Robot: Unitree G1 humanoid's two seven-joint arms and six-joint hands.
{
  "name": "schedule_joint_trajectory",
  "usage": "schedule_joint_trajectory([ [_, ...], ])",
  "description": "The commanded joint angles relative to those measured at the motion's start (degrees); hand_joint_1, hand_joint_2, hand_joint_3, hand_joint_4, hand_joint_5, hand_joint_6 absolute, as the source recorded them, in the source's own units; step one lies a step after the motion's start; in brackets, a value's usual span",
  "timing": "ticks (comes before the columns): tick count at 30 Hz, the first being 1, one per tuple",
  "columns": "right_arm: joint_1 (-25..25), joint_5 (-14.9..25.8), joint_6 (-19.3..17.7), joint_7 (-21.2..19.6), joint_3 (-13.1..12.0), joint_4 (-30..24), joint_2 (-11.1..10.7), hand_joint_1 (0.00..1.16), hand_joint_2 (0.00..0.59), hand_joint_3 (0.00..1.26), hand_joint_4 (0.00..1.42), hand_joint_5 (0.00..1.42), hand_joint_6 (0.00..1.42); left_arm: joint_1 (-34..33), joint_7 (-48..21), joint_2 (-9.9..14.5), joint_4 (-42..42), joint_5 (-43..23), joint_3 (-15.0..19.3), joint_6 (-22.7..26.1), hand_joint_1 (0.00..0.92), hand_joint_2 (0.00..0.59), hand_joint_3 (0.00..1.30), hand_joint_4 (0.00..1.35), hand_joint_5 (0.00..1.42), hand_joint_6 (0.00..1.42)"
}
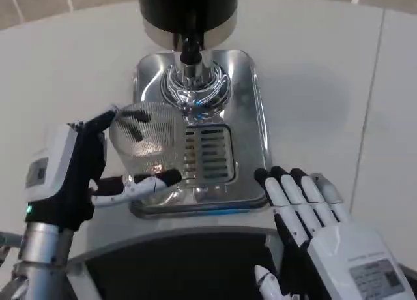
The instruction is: Grasp the cup under the faucet to collect the drink, then remove the cup.
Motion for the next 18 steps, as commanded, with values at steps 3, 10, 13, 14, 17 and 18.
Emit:
schedule_joint_trajectory([
  [3, -0.38, 0.18, 0.91, 0.73, -0.03, -0.38, 0.23, 0.00, 0.586, 0.00, 0.00, 0.00, 0.00, -6.24, 5.24, 0.12, 7.00, 2.07, -3.88, 1.65, 0.669, 0.059, 1.06, 1.22, 1.41, 1.42],
  [10, -0.55, 0.34, 1.50, 0.97, -0.10, -0.33, 0.36, 0.00, 0.586, 0.00, 0.00, 0.00, 0.00, -11.44, 8.60, -1.09, 13.32, 2.20, -8.28, 3.83, 0.671, 0.060, 1.06, 1.22, 1.41, 1.42],
  [13, -0.49, 0.39, 1.64, 1.13, -0.01, -0.32, 0.37, 0.00, 0.586, 0.00, 0.00, 0.00, 0.00, -14.18, 9.82, -1.15, 16.21, 1.71, -9.16, 4.55, 0.673, 0.061, 1.06, 1.22, 1.41, 1.42],
  [14, -0.48, 0.39, 1.69, 1.21, 0.08, -0.32, 0.39, 0.00, 0.586, 0.00, 0.00, 0.00, 0.00, -14.85, 10.16, -1.13, 17.01, 1.63, -9.39, 4.66, 0.674, 0.061, 1.06, 1.22, 1.41, 1.42],
  [17, -0.60, 0.28, 1.77, 1.40, 0.31, -0.36, 0.42, 0.00, 0.586, 0.00, 0.00, 0.00, 0.00, -16.86, 11.15, -1.13, 19.91, 1.46, -10.05, 5.21, 0.675, 0.062, 1.07, 1.22, 1.41, 1.42],
  [18, -0.67, 0.20, 1.85, 1.47, 0.36, -0.39, 0.47, 0.00, 0.586, 0.00, 0.00, 0.00, 0.00, -17.56, 11.41, -1.15, 21.13, 1.20, -10.18, 5.49, 0.676, 0.062, 1.07, 1.22, 1.41, 1.42],
])
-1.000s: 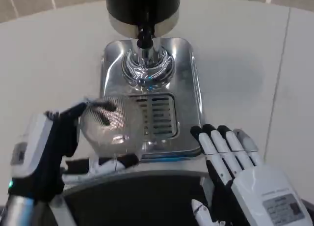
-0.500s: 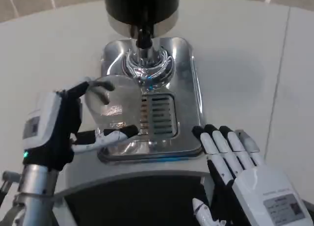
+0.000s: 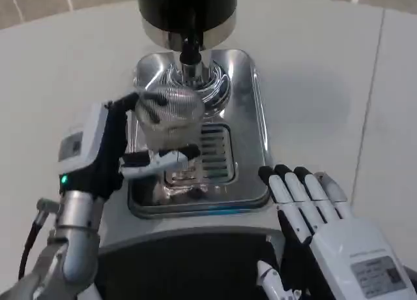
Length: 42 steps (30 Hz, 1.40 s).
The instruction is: Grasp the cup under the faucet to collect the drink, then remove the cup.
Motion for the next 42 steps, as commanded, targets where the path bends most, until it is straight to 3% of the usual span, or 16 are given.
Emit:
schedule_joint_trajectory([
  [1, -0.13, 0.19, 0.49, 0.71, 0.21, -0.38, 0.26, 0.00, 0.586, 0.00, 0.00, 0.00, 0.00, -3.13, 2.53, 0.00, 4.18, -1.00, -0.90, 0.59, 0.676, 0.062, 1.07, 1.22, 1.41, 1.42],
  [10, -1.06, 0.44, 1.13, 0.67, -0.43, 0.25, 0.11, 0.00, 0.586, 0.00, 0.00, 0.00, 0.00, -4.35, 4.72, -1.12, 7.36, -0.92, -3.05, 0.73, 0.673, 0.070, 1.05, 1.22, 1.41, 1.42],
  [16, -0.63, 0.40, 1.51, 0.59, -0.30, 0.05, 0.34, 0.00, 0.586, 0.00, 0.00, 0.00, 0.00, -4.81, 5.76, -1.63, 8.09, -1.44, -3.73, 0.53, 0.607, 0.088, 1.03, 1.22, 1.41, 1.42],
  [24, -1.15, 0.36, 1.78, 0.65, 0.15, 0.50, 0.72, 0.00, 0.586, 0.01, 0.00, 0.00, 0.00, -4.64, 5.93, -1.17, 8.46, -1.82, -4.41, 0.82, 0.508, 0.080, 0.91, 1.09, 1.36, 1.42],
  [28, -1.40, 0.61, 1.70, 0.78, 0.14, 0.73, 0.60, 0.00, 0.586, 0.01, 0.00, 0.00, 0.00, -4.32, 6.35, -0.78, 8.36, -1.25, -4.79, 1.13, 0.458, 0.084, 0.76, 0.91, 1.24, 1.42],
  [32, -1.82, 0.86, 1.73, 0.96, 0.24, 1.33, 0.58, 0.00, 0.586, 0.01, 0.00, 0.00, 0.00, -4.32, 6.33, -0.44, 8.54, -1.32, -5.06, 1.09, 0.287, 0.053, 0.39, 0.49, 0.94, 1.17],
  [33, -1.95, 0.93, 1.77, 1.02, 0.25, 1.55, 0.56, 0.00, 0.586, 0.01, 0.00, 0.00, 0.00, -4.34, 6.60, -0.30, 8.43, -1.18, -5.25, 1.04, 0.245, 0.046, 0.34, 0.44, 0.90, 1.15],
  [42, -2.65, 1.35, 1.84, 1.30, 0.34, 1.93, 0.48, 0.00, 0.586, 0.01, 0.00, 0.00, 0.00, -4.19, 6.47, 0.03, 8.91, -2.41, -5.31, 1.07, 0.179, 0.002, 0.20, 0.28, 0.76, 0.96],
])
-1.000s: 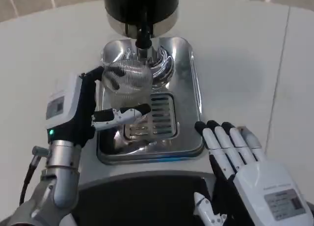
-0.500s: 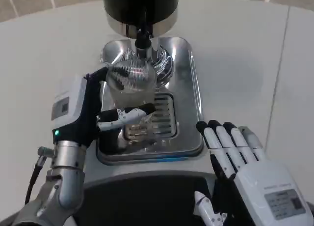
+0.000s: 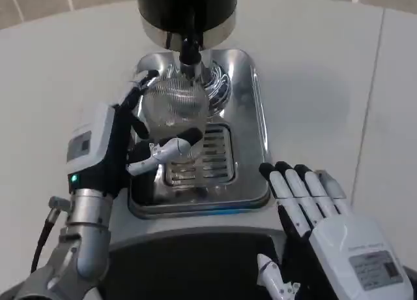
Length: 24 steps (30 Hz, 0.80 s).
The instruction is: Grasp the cup under the faucet to collect the drink, then remove the cup.
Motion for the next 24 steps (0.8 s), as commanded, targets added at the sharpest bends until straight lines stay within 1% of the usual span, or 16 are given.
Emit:
schedule_joint_trajectory([
  [1, -0.16, 0.24, 0.41, 0.53, 0.21, 0.63, -0.04, 0.00, 0.586, 0.01, 0.00, 0.00, 0.00, 0.33, 0.45, 1.11, 0.26, -0.83, 0.03, -0.18, 0.174, 0.000, 0.19, 0.26, 0.74, 0.92],
  [2, -0.27, 0.29, 0.39, 0.51, 0.24, 0.75, -0.04, 0.00, 0.586, 0.01, 0.00, 0.00, 0.00, 0.52, 0.11, 1.40, -0.03, -1.15, 0.18, -0.40, 0.162, 0.000, 0.18, 0.24, 0.71, 0.85],
  [4, -0.45, 0.36, 0.41, 0.40, 0.25, 0.94, -0.02, 0.00, 0.586, 0.01, 0.00, 0.00, 0.00, 0.95, -0.62, 1.94, -0.71, -1.80, 0.51, -0.97, 0.111, 0.000, 0.15, 0.16, 0.58, 0.63],
  [5, -0.53, 0.43, 0.40, 0.35, 0.24, 1.04, -0.01, 0.00, 0.586, 0.01, 0.00, 0.00, 0.00, 1.23, -0.98, 2.27, -1.25, -2.02, 0.60, -1.27, 0.088, 0.000, 0.14, 0.13, 0.55, 0.57],
  [7, -0.63, 0.51, 0.37, 0.26, 0.23, 1.16, -0.03, 0.00, 0.586, 0.01, 0.00, 0.00, 0.00, 1.86, -1.37, 2.94, -2.49, -2.11, 0.62, -1.74, 0.049, 0.000, 0.12, 0.11, 0.51, 0.50],
  [8, -0.70, 0.56, 0.28, 0.21, 0.26, 1.20, -0.07, 0.00, 0.586, 0.01, 0.00, 0.00, 0.00, 2.42, -1.99, 3.54, -3.49, -2.28, 0.66, -2.18, 0.028, 0.000, 0.09, 0.07, 0.46, 0.41],
  [9, -0.76, 0.63, 0.20, 0.16, 0.28, 1.23, -0.10, 0.00, 0.586, 0.01, 0.00, 0.00, 0.00, 3.01, -2.65, 4.10, -4.52, -2.50, 0.71, -2.49, 0.018, 0.000, 0.07, 0.05, 0.44, 0.37],
  [10, -0.82, 0.71, 0.15, 0.12, 0.30, 1.26, -0.12, 0.00, 0.586, 0.01, 0.00, 0.00, 0.00, 3.70, -3.27, 4.67, -5.73, -2.74, 0.80, -2.75, 0.014, 0.000, 0.06, 0.04, 0.43, 0.34],
  [13, -0.94, 0.89, 0.04, -0.13, 0.38, 1.30, -0.13, 0.00, 0.586, 0.01, 0.00, 0.00, 0.00, 6.72, -4.63, 6.15, -10.50, -3.93, 1.99, -3.06, 0.003, 0.000, 0.05, 0.02, 0.41, 0.31],
  [18, -0.97, 1.00, -0.05, -0.50, 0.67, 1.20, 0.07, 0.00, 0.586, 0.01, 0.00, 0.00, 0.00, 11.16, -7.27, 7.54, -17.42, -5.79, 4.79, -2.48, 0.000, 0.000, 0.04, 0.00, 0.39, 0.30],
  [20, -0.85, 1.42, -0.04, -0.69, 0.81, 1.04, 0.42, 0.00, 0.586, 0.01, 0.00, 0.00, 0.00, 13.74, -8.69, 8.64, -21.33, -6.71, 6.53, -2.20, 0.000, 0.000, 0.03, 0.00, 0.37, 0.27],
  [22, -0.63, 2.60, 0.20, -0.85, 0.76, 0.53, 1.23, 0.00, 0.586, 0.01, 0.00, 0.00, 0.00, 16.73, -10.33, 10.10, -25.77, -7.50, 8.79, -1.56, 0.000, 0.000, 0.02, 0.00, 0.34, 0.25],
  [23, -0.55, 3.06, 0.30, -0.87, 0.70, 0.27, 1.57, 0.00, 0.586, 0.01, 0.00, 0.00, 0.00, 19.02, -11.35, 11.71, -28.68, -7.51, 10.20, -1.03, 0.000, 0.000, 0.00, 0.00, 0.32, 0.23],
  [24, -0.50, 4.14, 0.53, -0.75, 0.57, -0.35, 2.30, 0.00, 0.586, 0.01, 0.00, 0.00, 0.00, 20.74, -12.31, 12.73, -31.00, -7.50, 11.29, -0.43, 0.000, 0.000, 0.00, 0.00, 0.26, 0.19],
])
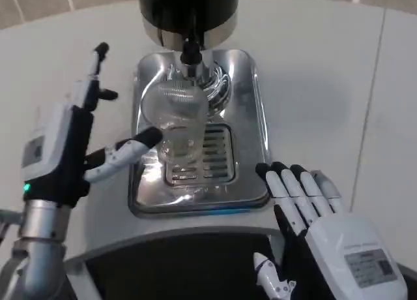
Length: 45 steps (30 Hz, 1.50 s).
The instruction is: Grasp the cup under the faucet to collect the drink, then remove the cup.
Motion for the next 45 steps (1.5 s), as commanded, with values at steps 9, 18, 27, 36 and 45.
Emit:
schedule_joint_trajectory([
  [9, -3.35, 20.16, 5.81, 4.73, -2.66, -5.06, 10.53, 0.00, 0.586, 0.00, 0.00, 0.00, 0.00, 23.29, -11.61, 13.16, -23.32, 3.19, 11.45, 7.11, 0.000, 0.028, 0.00, 0.00, 0.00, 0.00],
  [18, -18.85, 35.94, 8.16, 8.83, -6.41, 4.25, 13.96, 0.02, 0.586, 0.00, 0.00, 0.00, 0.00, 32.65, -11.24, 13.17, -26.44, 9.09, 10.89, 7.68, 0.000, 0.047, 0.00, 0.00, 0.00, 0.00],
  [27, -36.72, 44.87, 4.70, 8.52, -4.39, 17.35, 17.97, 0.02, 0.586, 0.00, 0.00, 0.00, 0.00, 33.66, -10.13, 11.77, -28.09, 11.23, 10.14, 7.41, 0.000, 0.060, 0.00, 0.00, 0.00, 0.00],
  [36, -42.13, 45.26, 4.51, 5.26, -0.80, 15.15, 21.03, 0.01, 0.586, 0.00, 0.00, 0.00, 0.00, 33.59, -10.25, 11.36, -27.58, 10.63, 10.38, 7.39, 0.000, 0.065, 0.00, 0.00, 0.00, 0.00],
  [45, -45.37, 44.71, 5.51, 2.94, 1.97, 13.61, 22.59, 0.00, 0.586, 0.00, 0.00, 0.00, 0.00, 32.63, -10.43, 11.50, -26.39, 10.46, 10.11, 7.21, 0.000, 0.067, 0.00, 0.00, 0.00, 0.00],
])
